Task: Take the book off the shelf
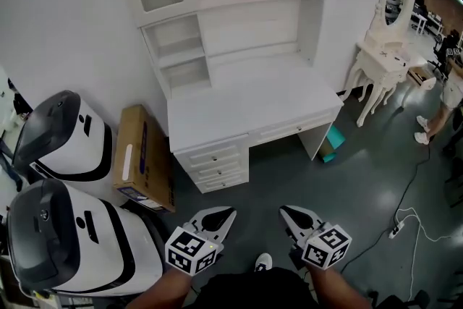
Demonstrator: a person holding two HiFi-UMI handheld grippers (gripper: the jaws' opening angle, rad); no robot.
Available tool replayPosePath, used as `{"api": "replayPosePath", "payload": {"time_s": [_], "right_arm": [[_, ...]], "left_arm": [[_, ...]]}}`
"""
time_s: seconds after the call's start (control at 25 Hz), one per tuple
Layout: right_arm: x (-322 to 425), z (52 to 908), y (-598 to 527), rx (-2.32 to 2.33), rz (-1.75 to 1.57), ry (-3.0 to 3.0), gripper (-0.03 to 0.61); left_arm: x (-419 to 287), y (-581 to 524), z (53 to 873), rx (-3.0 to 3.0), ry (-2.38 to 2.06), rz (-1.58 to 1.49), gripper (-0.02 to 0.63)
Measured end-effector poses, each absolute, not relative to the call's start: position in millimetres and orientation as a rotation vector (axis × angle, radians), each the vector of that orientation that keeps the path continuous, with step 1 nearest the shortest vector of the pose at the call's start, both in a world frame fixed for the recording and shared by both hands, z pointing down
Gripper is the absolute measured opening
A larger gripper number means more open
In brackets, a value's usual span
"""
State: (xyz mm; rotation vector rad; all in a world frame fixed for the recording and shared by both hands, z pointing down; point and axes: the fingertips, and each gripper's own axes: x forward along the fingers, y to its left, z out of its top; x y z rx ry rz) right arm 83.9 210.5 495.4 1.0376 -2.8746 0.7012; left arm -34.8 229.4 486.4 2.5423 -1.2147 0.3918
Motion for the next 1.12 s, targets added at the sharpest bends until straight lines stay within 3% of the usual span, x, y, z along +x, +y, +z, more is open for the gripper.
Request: {"api": "replayPosePath", "payload": {"time_s": [0.44,1.12], "right_arm": [[105.9,505.9,158.0,0.970,0.762,-2.882,0.028],[73.1,524.6,37.5,1.022,0.777,-2.806,0.028]], "left_arm": [[6.5,184.6,498.8,2.514,-1.179,0.446,0.011],[-32.6,54.4,510.5,2.517,-1.165,0.404,0.011]]}}
